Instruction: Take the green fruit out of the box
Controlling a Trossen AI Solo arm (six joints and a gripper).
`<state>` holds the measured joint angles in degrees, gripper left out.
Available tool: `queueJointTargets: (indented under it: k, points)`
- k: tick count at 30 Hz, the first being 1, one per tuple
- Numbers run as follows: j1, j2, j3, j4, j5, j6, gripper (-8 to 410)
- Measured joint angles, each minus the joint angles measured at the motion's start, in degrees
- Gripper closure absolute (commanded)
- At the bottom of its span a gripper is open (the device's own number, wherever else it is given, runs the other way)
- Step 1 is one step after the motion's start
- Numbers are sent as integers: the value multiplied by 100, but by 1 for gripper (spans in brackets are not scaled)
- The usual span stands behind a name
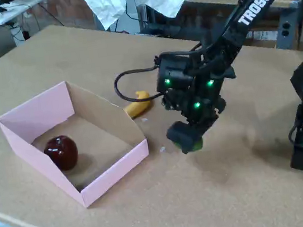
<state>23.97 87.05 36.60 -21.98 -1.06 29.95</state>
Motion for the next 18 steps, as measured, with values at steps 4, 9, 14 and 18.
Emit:
queueJointTargets:
  k: [4, 9, 14, 18]
  points:
    - [0, -2, 103, -68, 0, -39, 138]
    - [2, -2, 186, -92, 0, -87, 138]
    - [0, -2, 197, -170, -2, -85, 109]
    - [-2, -2, 197, -251, -50, -114, 59]
